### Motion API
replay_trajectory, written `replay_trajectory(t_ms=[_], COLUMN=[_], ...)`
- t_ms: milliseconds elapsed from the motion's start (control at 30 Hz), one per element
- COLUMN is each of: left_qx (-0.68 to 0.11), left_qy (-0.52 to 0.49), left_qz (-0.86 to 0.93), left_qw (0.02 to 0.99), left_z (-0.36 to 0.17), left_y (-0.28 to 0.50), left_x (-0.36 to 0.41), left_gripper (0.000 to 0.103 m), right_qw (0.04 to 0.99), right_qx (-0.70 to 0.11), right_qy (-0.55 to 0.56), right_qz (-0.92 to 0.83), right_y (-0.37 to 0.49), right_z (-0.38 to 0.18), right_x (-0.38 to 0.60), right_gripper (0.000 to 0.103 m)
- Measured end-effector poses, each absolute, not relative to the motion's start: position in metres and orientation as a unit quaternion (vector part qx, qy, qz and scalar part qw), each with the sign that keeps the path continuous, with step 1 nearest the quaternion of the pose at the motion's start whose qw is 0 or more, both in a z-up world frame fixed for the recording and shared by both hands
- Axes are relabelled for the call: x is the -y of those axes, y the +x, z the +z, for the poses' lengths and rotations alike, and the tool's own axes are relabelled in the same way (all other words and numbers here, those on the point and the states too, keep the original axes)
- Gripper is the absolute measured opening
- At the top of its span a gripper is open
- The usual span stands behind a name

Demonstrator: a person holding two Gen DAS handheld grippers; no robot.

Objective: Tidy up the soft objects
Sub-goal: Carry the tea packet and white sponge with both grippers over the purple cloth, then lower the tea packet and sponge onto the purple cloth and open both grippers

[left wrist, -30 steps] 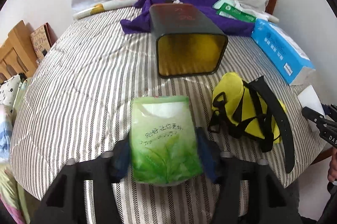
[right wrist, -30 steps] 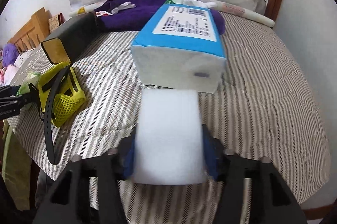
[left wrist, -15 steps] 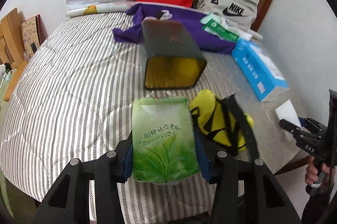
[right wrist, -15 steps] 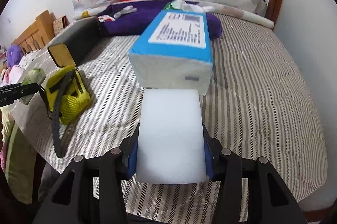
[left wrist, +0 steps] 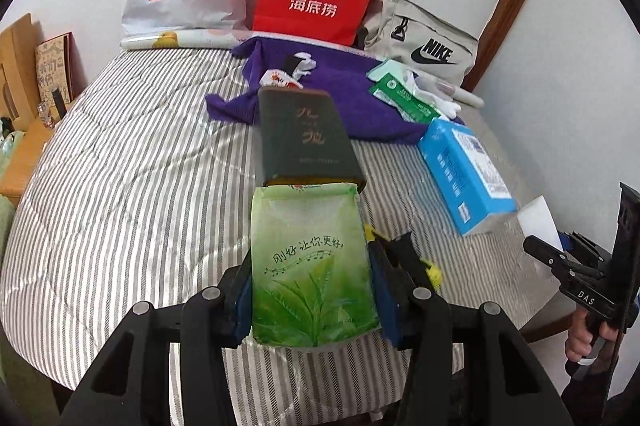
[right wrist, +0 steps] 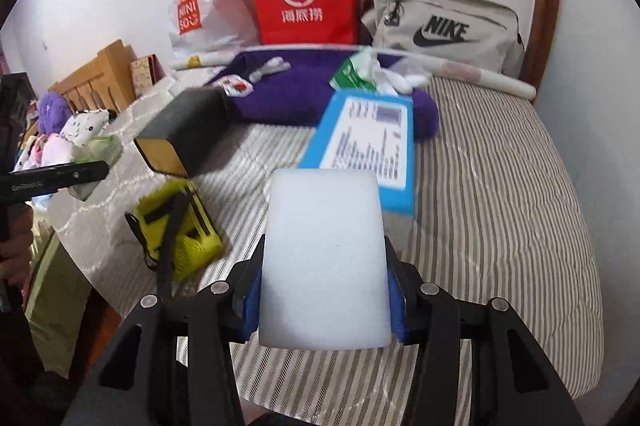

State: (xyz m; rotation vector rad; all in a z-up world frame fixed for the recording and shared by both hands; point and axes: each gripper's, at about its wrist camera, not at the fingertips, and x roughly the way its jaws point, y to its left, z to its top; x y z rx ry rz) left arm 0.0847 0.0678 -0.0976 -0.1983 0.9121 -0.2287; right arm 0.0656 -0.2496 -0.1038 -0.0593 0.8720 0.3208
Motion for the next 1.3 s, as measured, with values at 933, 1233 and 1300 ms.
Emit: replay_trajectory(t_ms=[933,1233,1300], left_qx=[-0.448,-0.463,-0.468], left_qy=[-0.114,-0.115,-0.116], left_qz=[-0.114,-0.116,-0.120], left_qw=[0.879,0.871,0.868], left_z=[-0.062,-0.071,-0.074], left_y=[0.204,0.256,0.267], left_x=[-0.070,-0.072,-0.072], left_gripper=[0.049,0.049,0.049], right_qw=[0.888,0.863,0.854], right_qx=[-0.415,-0.458,-0.475], right_qy=[-0.023,-0.014,-0.016], right_qz=[0.199,0.212,0.213], right_y=[0.235,0.299,0.311], right_z=[-0.050,-0.079,-0.090], right_x=[0.220,0.181,0.175], right_gripper=[0.049,0.049,0.049])
